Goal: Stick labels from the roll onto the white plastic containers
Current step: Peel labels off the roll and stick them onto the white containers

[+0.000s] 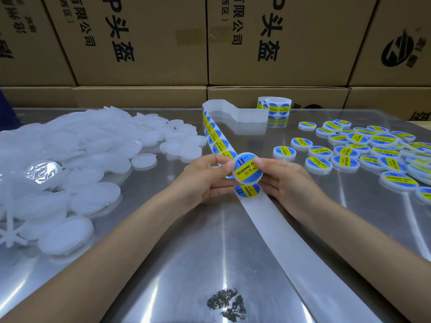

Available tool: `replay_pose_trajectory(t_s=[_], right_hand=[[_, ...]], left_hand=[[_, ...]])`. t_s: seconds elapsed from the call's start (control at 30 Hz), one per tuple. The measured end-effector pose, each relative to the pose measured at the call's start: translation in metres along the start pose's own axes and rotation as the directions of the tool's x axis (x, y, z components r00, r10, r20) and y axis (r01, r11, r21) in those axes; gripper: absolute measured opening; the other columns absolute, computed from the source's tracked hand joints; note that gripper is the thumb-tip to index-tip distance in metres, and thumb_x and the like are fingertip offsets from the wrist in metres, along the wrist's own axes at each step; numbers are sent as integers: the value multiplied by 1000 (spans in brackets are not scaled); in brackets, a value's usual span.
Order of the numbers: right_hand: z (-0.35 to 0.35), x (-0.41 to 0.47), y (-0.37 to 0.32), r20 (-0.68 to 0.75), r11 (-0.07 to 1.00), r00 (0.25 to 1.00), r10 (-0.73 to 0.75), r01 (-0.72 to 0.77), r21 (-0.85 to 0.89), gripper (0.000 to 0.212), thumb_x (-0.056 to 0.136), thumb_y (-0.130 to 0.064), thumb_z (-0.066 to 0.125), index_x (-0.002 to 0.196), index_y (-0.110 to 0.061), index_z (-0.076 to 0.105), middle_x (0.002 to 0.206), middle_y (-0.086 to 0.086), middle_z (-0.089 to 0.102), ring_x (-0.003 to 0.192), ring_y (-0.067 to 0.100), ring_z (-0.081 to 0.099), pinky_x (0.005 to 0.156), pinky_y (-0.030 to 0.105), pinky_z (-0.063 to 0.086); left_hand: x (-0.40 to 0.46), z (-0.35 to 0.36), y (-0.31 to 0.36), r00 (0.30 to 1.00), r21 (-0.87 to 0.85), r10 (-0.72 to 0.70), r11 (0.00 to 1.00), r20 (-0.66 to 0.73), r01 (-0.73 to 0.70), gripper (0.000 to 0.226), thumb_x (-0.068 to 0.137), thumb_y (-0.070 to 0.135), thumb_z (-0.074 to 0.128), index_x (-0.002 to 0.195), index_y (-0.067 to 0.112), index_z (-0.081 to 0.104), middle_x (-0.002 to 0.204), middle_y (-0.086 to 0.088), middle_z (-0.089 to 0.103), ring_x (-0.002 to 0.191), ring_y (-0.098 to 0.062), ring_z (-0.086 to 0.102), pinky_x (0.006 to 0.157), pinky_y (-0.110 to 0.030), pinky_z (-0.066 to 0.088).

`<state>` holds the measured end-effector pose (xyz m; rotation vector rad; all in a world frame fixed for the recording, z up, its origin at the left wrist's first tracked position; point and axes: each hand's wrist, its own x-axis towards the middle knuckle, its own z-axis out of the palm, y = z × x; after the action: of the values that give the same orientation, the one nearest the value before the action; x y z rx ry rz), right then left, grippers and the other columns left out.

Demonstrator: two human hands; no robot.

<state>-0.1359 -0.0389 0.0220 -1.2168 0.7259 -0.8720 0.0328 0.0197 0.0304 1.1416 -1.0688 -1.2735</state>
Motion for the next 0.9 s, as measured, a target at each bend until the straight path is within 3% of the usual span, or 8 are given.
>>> replay_pose_trajectory(t_s=[0.13, 0.47, 0.63, 0.77, 0.9], right_hand=[[0, 0, 1, -38, 1000, 999, 10, -10, -10, 13, 86, -22, 63, 91, -13, 72, 95, 6, 74, 90, 14, 66, 87, 25, 49], [1, -2, -1, -54, 1000, 998, 11, -12, -13, 16, 85, -25, 65, 95, -14, 71, 90, 2, 75, 79, 7, 68, 64, 13, 50], [4, -4, 1, -89, 1000, 996, -22, 20, -21, 11, 84, -24, 66, 89, -15, 70, 86, 2, 75, 77, 8, 68, 65, 14, 51], [9, -6, 7, -134, 985, 981, -140, 125, -116, 10, 86, -20, 65, 91, -12, 70, 92, 7, 74, 86, 14, 69, 77, 22, 54], [16, -8, 10, -210, 885, 887, -412, 333, -326, 8, 86, -12, 66, 89, -19, 68, 84, -5, 73, 78, 6, 68, 67, 18, 51]], left_hand=[[-2, 1, 1, 1000, 11, 9, 1000, -6, -9, 12, 92, 21, 57, 98, 11, 57, 98, -8, 73, 86, -19, 72, 66, -22, 57], [-4, 3, 3, 1000, 44, 20, 999, -24, -19, 14, 92, 21, 57, 100, 10, 58, 97, -7, 73, 85, -19, 72, 66, -22, 57], [-3, 8, 2, 993, 126, 58, 991, -102, -45, 9, 93, 20, 58, 94, 11, 61, 101, -13, 72, 88, -24, 71, 80, -32, 58], [-3, 13, 0, 970, 170, 118, 982, -213, -83, 7, 92, 14, 58, 91, 8, 62, 98, -18, 71, 82, -24, 71, 72, -25, 58], [-3, 20, -1, 954, 143, 160, 982, -254, -127, 9, 91, 15, 60, 94, 6, 61, 89, -13, 72, 71, -13, 70, 62, -18, 55]])
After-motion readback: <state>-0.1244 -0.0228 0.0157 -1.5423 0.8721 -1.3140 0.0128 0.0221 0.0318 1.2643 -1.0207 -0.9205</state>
